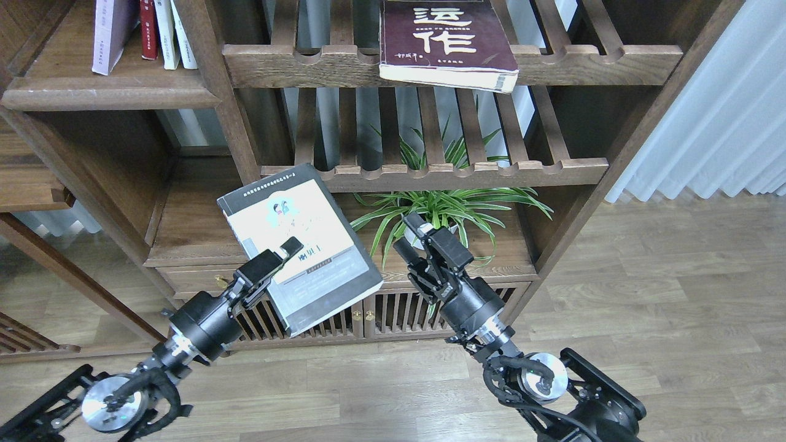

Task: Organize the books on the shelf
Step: 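Carry the green-covered book with the left gripper up to the upper shelf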

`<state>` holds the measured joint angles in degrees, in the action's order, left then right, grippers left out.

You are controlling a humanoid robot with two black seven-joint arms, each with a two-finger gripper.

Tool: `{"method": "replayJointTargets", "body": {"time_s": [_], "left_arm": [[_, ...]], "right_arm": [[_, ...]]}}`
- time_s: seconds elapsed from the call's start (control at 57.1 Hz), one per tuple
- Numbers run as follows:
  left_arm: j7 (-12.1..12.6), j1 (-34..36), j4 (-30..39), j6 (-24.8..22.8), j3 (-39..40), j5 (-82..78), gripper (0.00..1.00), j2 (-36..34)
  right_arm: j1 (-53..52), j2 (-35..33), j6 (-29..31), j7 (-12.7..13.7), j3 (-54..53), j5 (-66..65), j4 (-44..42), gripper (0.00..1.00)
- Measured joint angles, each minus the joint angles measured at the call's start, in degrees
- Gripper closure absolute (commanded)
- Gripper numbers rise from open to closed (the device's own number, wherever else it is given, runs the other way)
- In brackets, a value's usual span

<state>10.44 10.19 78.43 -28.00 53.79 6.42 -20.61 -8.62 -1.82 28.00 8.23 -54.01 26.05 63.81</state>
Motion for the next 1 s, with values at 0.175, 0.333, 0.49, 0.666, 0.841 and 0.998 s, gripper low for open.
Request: {"method": "replayJointTargets", "body": {"time_s": [0.175, 0.333, 0.49, 0.666, 0.841, 0.998], "left_arm": [[0.9, 1.0, 0.6, 0.0, 0.6, -1.4, 1.00, -6.2], [3.7, 2.2, 0.7, 0.0, 2.7, -2.0, 1.00, -9.3], [6.6, 4.0, 0.7, 0.0, 7.2, -2.2, 1.00, -10.2], [7.5, 5.0, 0.7, 0.0, 12.3, -2.2, 1.00, -11.7], [7.6, 5.1, 0.7, 0.0, 16.5, -2.2, 1.00, -15.5], [7.7, 5.0, 0.6, 0.0, 20.9, -2.2, 1.00, -17.2]], "right_arm": [[-0.1, -0.1, 0.0, -1.1, -0.1, -0.1, -0.2, 0.17], [-0.1, -0.3, 0.0, -2.6, -0.1, -0.4, -0.3, 0.17], [-0.2, -0.4, 0.0, -2.9, 0.0, -0.7, -0.3, 0.17], [-0.3, -0.5, 0.0, -2.9, 0.1, -2.3, -0.3, 0.17], [-0.5, -0.8, 0.0, -2.9, 0.0, -2.9, -0.2, 0.17], [-0.6, -1.2, 0.0, -2.9, 0.1, -3.0, -0.2, 0.17]]}}
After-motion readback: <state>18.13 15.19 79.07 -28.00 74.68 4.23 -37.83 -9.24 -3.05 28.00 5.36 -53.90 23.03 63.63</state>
